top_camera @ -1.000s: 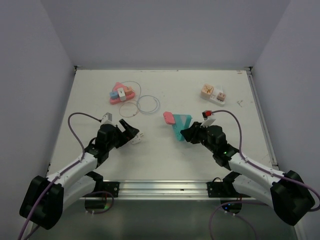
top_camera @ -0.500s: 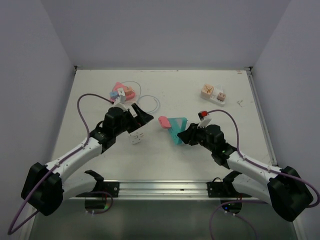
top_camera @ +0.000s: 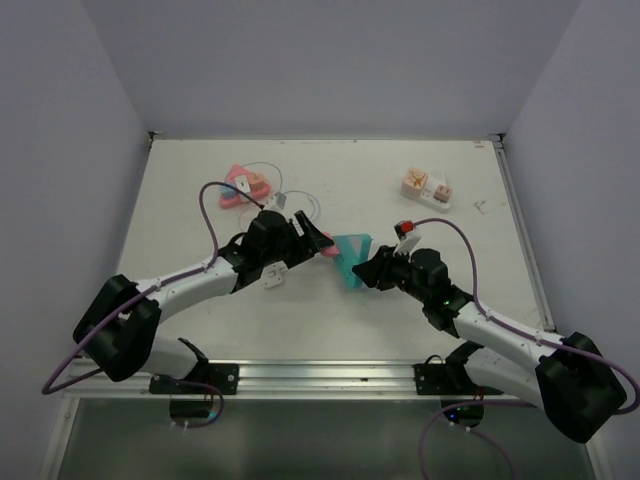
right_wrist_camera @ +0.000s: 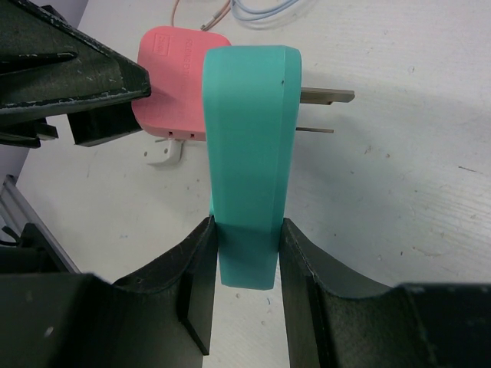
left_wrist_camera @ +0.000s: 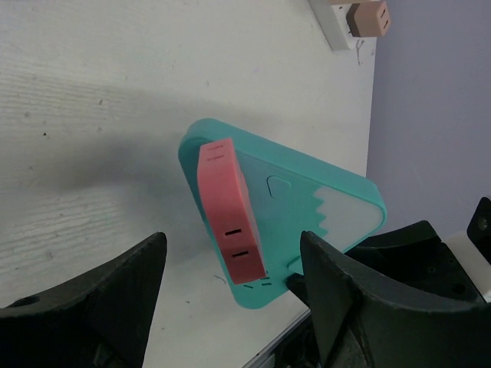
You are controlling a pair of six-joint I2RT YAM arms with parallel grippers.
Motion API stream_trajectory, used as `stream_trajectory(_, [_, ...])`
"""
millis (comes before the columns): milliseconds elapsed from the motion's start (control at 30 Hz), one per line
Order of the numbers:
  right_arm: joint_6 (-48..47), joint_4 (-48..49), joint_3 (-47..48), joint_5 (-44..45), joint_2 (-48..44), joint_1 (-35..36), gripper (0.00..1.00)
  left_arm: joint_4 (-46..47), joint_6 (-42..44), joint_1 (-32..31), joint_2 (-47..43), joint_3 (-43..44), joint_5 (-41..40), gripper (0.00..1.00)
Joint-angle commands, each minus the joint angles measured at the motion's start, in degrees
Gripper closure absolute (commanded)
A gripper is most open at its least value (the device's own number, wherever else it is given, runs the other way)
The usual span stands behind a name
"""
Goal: Pull the plug off the socket
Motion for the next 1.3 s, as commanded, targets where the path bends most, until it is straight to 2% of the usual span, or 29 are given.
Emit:
stream_trajectory(0, [-0.4, 6.2, 3.0, -1.4, -0.1, 0.4, 1.0, 4.1, -1.4, -1.1, 1.6, 3.3, -1.1, 0.27])
stream_trajectory(233, [-0.6, 6.6, 2.7, -1.5, 0.0, 0.7, 1.0, 3.9, -2.1, -1.5, 4.4, 4.0, -1.6, 0.46])
stream_trajectory(333, [-0.9, 6.5, 2.5, -1.7, 0.0, 0.8, 1.0, 3.7, -2.1, -1.7, 4.5, 3.8, -2.0, 0.58])
stream_trajectory(433, [-1.1, 6.0, 2.5, -1.9, -0.1, 0.8, 1.0, 3.4, -2.1, -1.7, 4.1, 3.1, -2.8, 0.78])
stream_trajectory(533, [-1.4, 5.4, 2.5, -2.4, -0.3, 0.8, 1.0, 3.0, -1.0, -1.7, 3.3, 2.7, -3.8, 0.89])
stream_trajectory(567, [-1.9, 4.4, 2.6, -2.6, -0.4, 0.8, 0.98, 2.8, -0.6, -1.7, 3.0, 2.8, -4.1, 0.97])
stream_trajectory(600, [-2.1, 3.8, 2.7, -2.8, -0.4, 0.8, 0.94, 2.6, 0.7, -1.8, 2.5, 2.8, -4.6, 1.0])
stream_trajectory(633, [-2.5, 2.5, 2.9, -2.8, -0.6, 0.8, 0.83, 2.7, 1.5, -1.7, 2.3, 2.8, -4.6, 1.0])
stream_trajectory(700, [-3.3, 1.1, 3.1, -3.0, -1.5, 0.8, 0.66, 2.9, 4.2, -1.7, 1.5, 2.9, -4.6, 1.0])
stream_trajectory(733, [-3.5, -1.1, 3.7, -3.1, -1.8, 0.8, 0.5, 3.1, 5.4, -1.7, 1.2, 2.9, -4.6, 1.0])
stream_trajectory(833, [-4.6, -5.6, 5.6, -2.4, -4.1, 0.8, 0.29, 3.4, 10.4, -1.8, -0.1, 3.5, -6.9, 1.0])
stream_trajectory(1000, [-7.7, -17.2, 9.6, -0.4, -9.0, 0.7, 0.19, 1.8, 21.7, -1.7, -2.0, 5.2, -7.9, 1.0])
stream_trajectory(1100, [-9.4, -23.1, 12.2, 0.6, -10.4, 0.7, 0.18, 2.4, 28.6, -1.9, -3.2, 5.5, -6.1, 1.0])
stream_trajectory(1267, [-11.7, -33.3, 22.4, 0.0, -6.0, 0.8, 0.18, 3.1, 37.4, -2.5, -5.8, 5.3, -3.7, 1.0])
